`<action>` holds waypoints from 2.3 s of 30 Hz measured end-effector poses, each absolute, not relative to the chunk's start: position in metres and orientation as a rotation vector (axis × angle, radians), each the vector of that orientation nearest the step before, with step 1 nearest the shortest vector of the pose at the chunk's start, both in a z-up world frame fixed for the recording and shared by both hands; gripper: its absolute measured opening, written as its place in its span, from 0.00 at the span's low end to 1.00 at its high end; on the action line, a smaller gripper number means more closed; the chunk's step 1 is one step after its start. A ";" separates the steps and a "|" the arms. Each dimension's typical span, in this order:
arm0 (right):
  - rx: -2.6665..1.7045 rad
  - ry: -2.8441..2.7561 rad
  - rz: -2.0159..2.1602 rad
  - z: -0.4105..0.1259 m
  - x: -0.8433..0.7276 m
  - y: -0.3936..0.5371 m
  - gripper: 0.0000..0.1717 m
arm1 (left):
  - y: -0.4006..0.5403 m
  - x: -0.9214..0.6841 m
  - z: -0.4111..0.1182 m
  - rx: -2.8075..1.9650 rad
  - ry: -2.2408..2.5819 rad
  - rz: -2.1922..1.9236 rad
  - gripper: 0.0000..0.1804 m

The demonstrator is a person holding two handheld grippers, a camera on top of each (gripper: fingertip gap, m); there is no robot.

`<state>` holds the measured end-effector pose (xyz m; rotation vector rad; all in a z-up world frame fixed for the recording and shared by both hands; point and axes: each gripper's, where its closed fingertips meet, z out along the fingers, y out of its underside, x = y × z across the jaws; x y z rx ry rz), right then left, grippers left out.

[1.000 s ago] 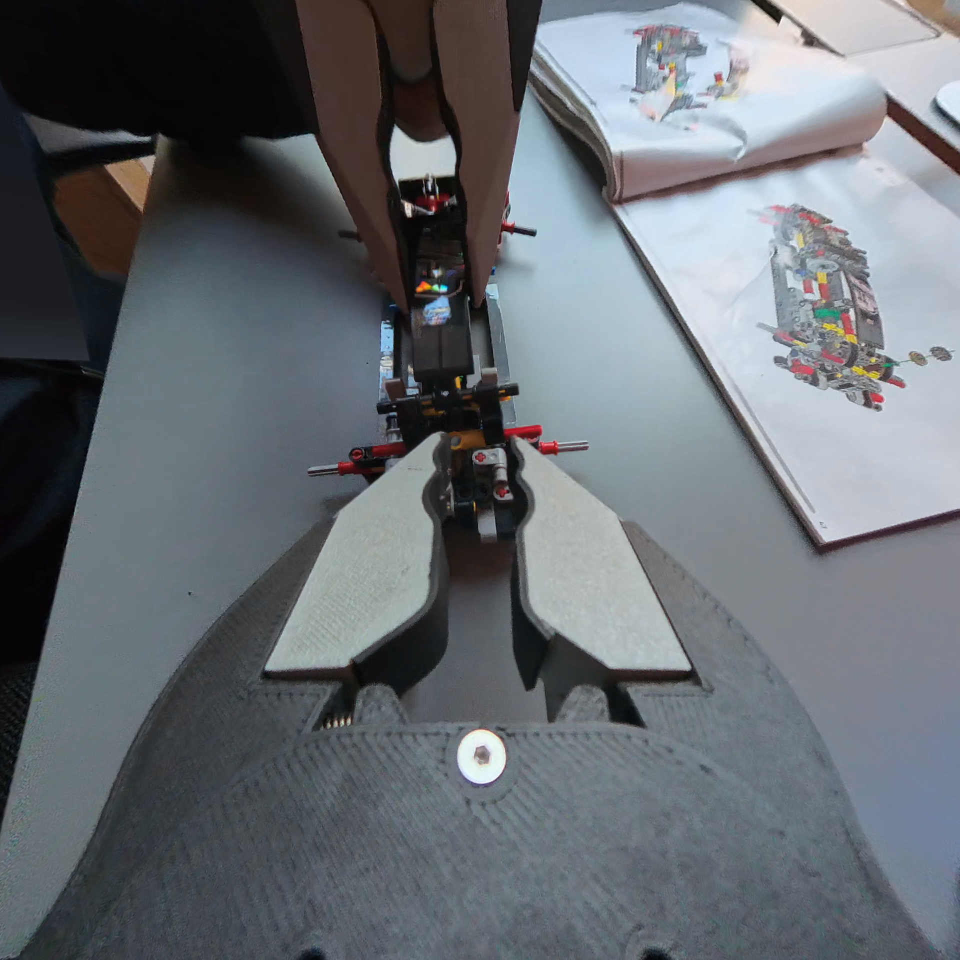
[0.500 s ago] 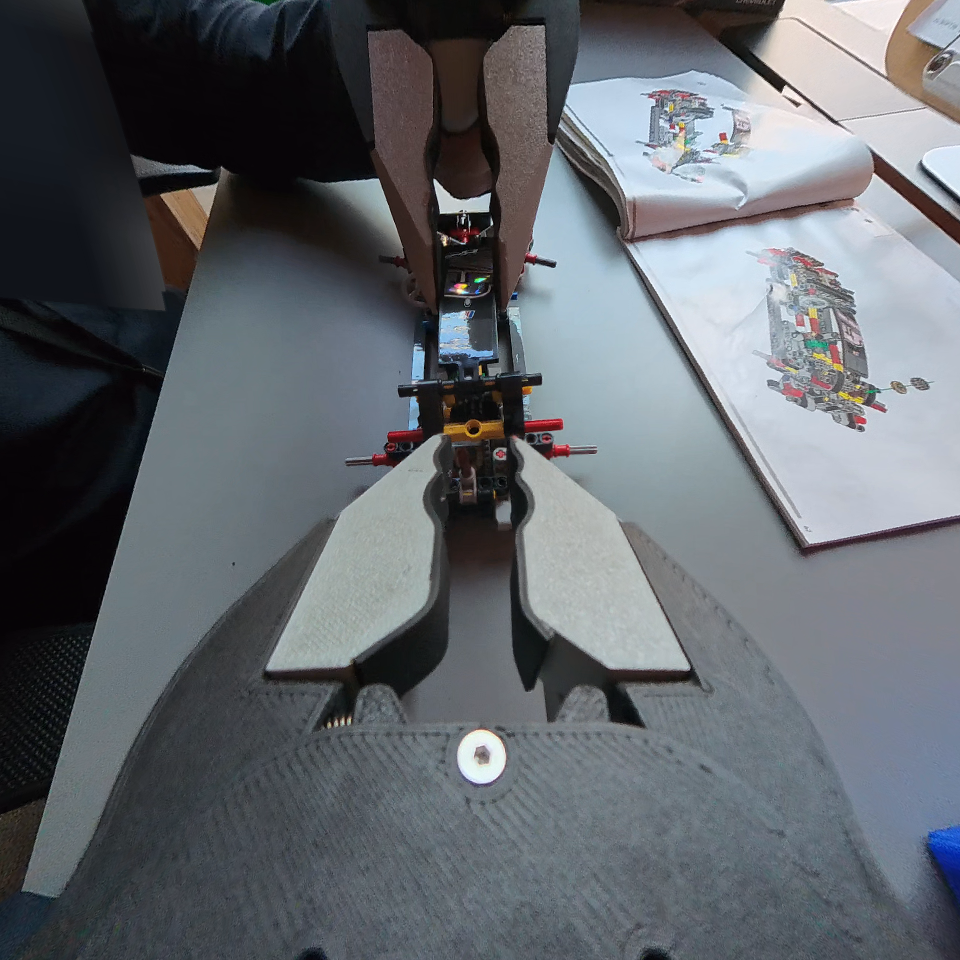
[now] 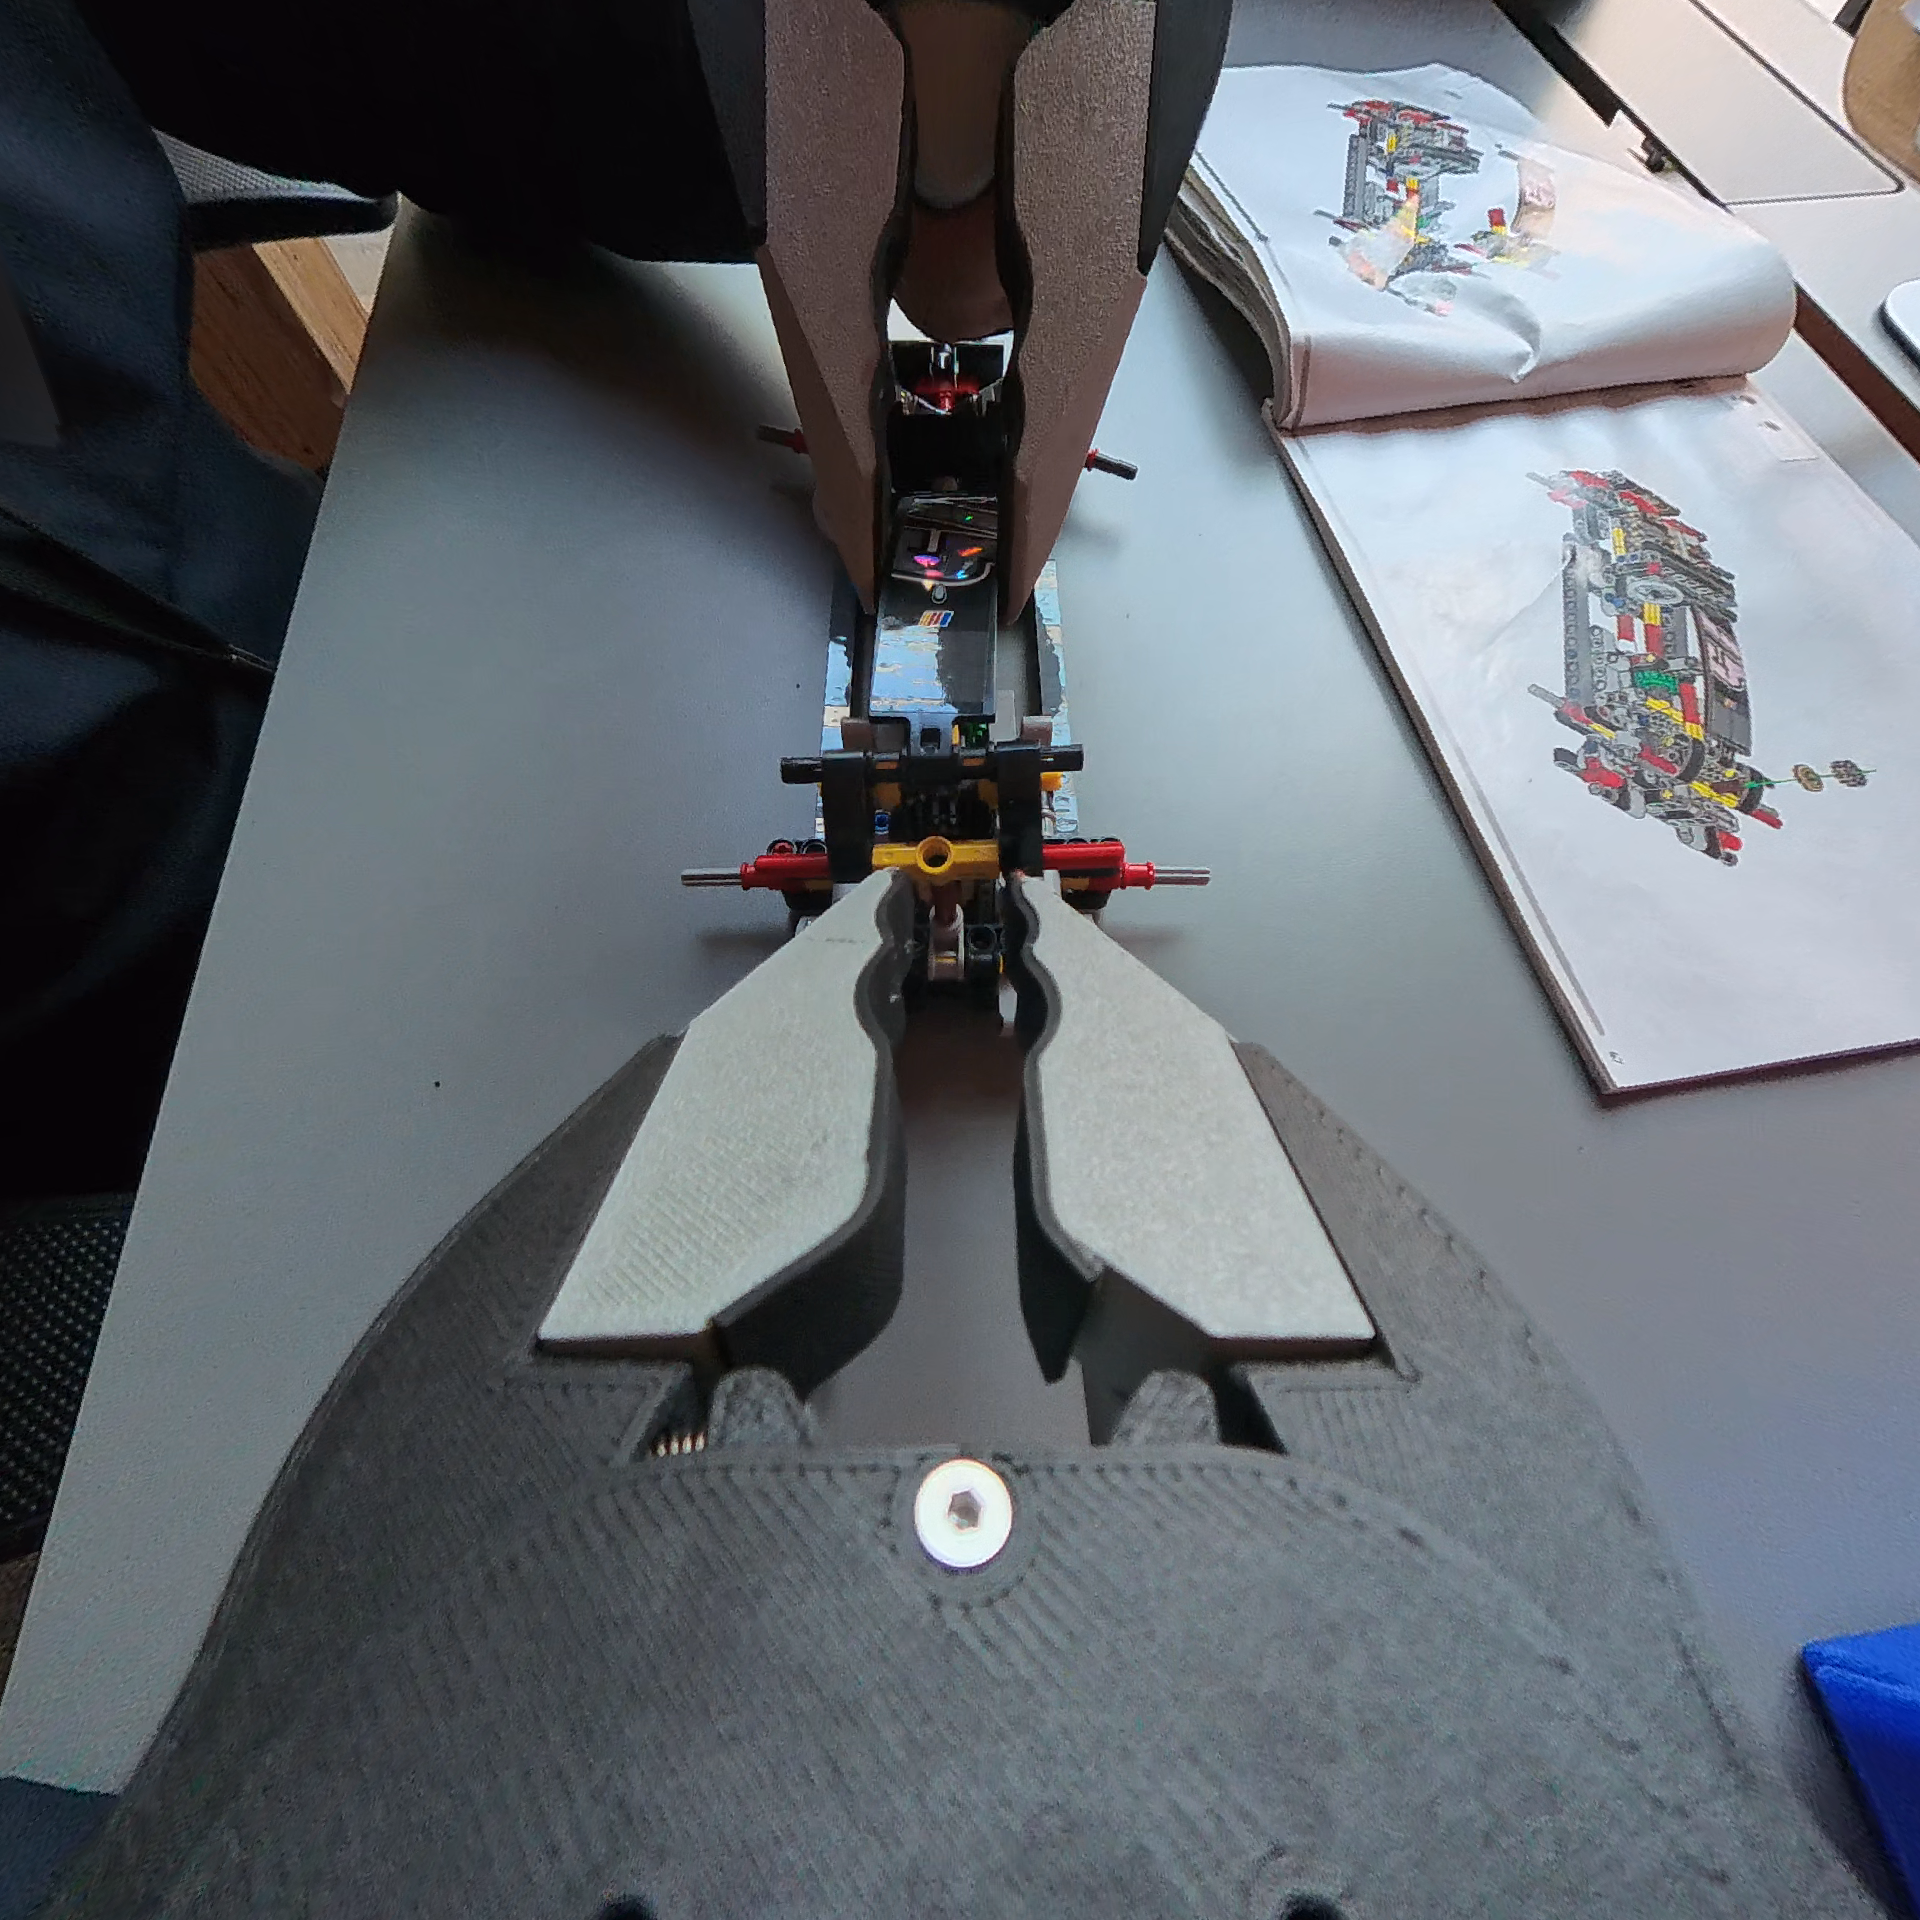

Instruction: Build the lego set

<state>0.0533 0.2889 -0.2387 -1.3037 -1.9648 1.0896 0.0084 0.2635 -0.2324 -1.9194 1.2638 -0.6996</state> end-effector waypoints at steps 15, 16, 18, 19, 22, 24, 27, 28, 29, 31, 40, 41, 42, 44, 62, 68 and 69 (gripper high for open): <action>-1.297 -1.985 1.058 -0.243 0.054 0.289 0.08 | 0.264 0.009 -0.240 -1.936 1.282 -0.696 0.13; -1.299 -1.990 1.053 -0.244 0.054 0.289 0.07 | 0.264 0.008 -0.240 -1.937 1.282 -0.695 0.13; -1.303 -1.995 1.049 -0.246 0.054 0.289 0.07 | 0.264 0.009 -0.242 -1.944 1.288 -0.688 0.13; -1.305 -1.996 1.047 -0.246 0.054 0.289 0.06 | 0.264 0.009 -0.243 -1.946 1.290 -0.687 0.13; -1.306 -2.012 1.041 -0.250 0.053 0.288 0.05 | 0.264 0.009 -0.244 -1.953 1.289 -0.686 0.13; -1.309 -2.026 1.029 -0.253 0.053 0.287 0.06 | 0.265 0.008 -0.245 -1.959 1.291 -0.676 0.13; -1.303 -2.012 1.043 -0.250 0.053 0.287 0.07 | 0.264 0.005 -0.250 -1.985 1.307 -0.658 0.13; -1.299 -2.001 1.059 -0.247 0.053 0.287 0.08 | 0.264 0.005 -0.251 -1.992 1.307 -0.658 0.13; -1.298 -1.992 1.069 -0.245 0.052 0.287 0.08 | 0.264 0.005 -0.251 -1.997 1.301 -0.666 0.13; -1.302 -1.989 1.070 -0.246 0.051 0.287 0.09 | 0.264 0.004 -0.252 -2.009 1.294 -0.677 0.13; -1.257 -1.887 1.100 -0.230 0.039 0.288 0.16 | 0.262 0.005 -0.254 -2.125 1.299 -0.704 0.13; -1.247 -1.868 1.146 -0.224 0.036 0.284 0.17 | 0.262 0.005 -0.254 -2.139 1.299 -0.704 0.13; -1.243 -1.856 1.182 -0.221 0.032 0.280 0.19 | 0.262 0.005 -0.254 -2.151 1.304 -0.698 0.13; -1.267 -1.857 1.184 -0.223 0.023 0.273 0.21 | 0.261 0.005 -0.255 -2.165 1.317 -0.683 0.13; -1.381 -1.911 1.096 -0.249 0.006 0.268 0.14 | 0.256 -0.018 -0.259 -2.244 1.337 -0.665 0.17; -1.378 -1.918 1.082 -0.252 0.005 0.267 0.14 | 0.252 -0.021 -0.259 -2.244 1.377 -0.630 0.14; -1.374 -1.918 1.072 -0.252 0.004 0.267 0.14 | 0.252 -0.023 -0.259 -2.257 1.371 -0.620 0.14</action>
